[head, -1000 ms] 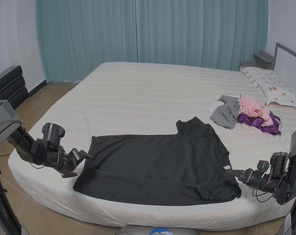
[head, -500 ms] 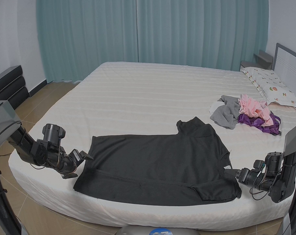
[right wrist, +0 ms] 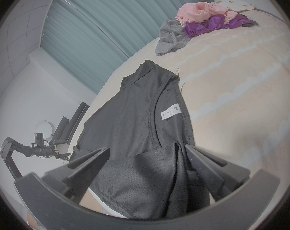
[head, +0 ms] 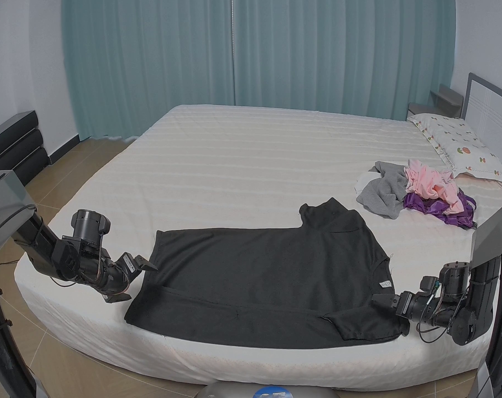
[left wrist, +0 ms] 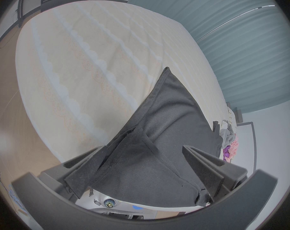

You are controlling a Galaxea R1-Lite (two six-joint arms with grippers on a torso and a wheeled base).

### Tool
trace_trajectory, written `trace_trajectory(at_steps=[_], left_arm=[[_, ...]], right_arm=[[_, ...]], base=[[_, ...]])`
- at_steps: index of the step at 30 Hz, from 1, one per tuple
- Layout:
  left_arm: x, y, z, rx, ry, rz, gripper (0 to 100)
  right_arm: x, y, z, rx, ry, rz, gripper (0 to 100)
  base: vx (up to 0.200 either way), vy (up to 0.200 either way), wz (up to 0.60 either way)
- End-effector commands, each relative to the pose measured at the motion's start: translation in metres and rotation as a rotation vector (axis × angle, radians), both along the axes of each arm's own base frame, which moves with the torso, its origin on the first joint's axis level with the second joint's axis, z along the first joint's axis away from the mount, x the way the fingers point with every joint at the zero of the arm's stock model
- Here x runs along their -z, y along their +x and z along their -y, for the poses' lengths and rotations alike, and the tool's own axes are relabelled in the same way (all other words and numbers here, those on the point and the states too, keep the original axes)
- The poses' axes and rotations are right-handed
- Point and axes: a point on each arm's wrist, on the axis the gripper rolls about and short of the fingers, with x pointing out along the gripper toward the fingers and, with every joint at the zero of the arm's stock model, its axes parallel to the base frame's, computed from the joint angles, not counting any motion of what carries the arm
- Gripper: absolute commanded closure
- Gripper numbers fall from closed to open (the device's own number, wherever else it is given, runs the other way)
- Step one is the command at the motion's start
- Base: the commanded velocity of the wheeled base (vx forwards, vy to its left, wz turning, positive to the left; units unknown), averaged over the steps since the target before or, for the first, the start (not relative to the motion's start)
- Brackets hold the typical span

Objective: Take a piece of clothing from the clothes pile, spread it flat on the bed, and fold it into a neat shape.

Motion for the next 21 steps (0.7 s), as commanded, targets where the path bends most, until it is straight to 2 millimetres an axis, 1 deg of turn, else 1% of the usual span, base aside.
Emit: trace_trajectory(at_steps=[1, 7, 11, 15, 17, 21], left_arm=[[0.001, 0.000, 0.000, -0.001, 0.000, -0.002, 0], [0.000, 0.000, 0.000, 0.000, 0.000, 0.000, 0], [0.000, 0.000, 0.001, 0.002, 0.002, 0.002, 0], [0.000, 0.001, 0.000, 0.002, 0.015, 0.004, 0], [-0.003, 0.003, 0.000, 0.001, 0.016, 0.017, 0], [-0.005, 0.006, 0.001, 0.004, 0.016, 0.028, 0]], right_arm=[[0.000, -0.002, -0.002, -0.013, -0.008, 0.005, 100], [0.000, -0.013, 0.002, -0.047, -0.074, 0.002, 100], [-0.003, -0.012, 0.004, -0.042, -0.079, 0.016, 100], [-0.009, -0.012, 0.003, -0.040, -0.073, 0.036, 100], [-0.016, -0.012, 0.004, -0.033, -0.067, 0.062, 100], [-0.021, -0.014, 0.006, -0.017, -0.057, 0.069, 100]], base=[[0.000, 0.000, 0.00], [0.000, 0.000, 0.00], [0.000, 0.000, 0.00], [0.000, 0.000, 0.00], [0.000, 0.000, 0.00], [0.000, 0.000, 0.00]])
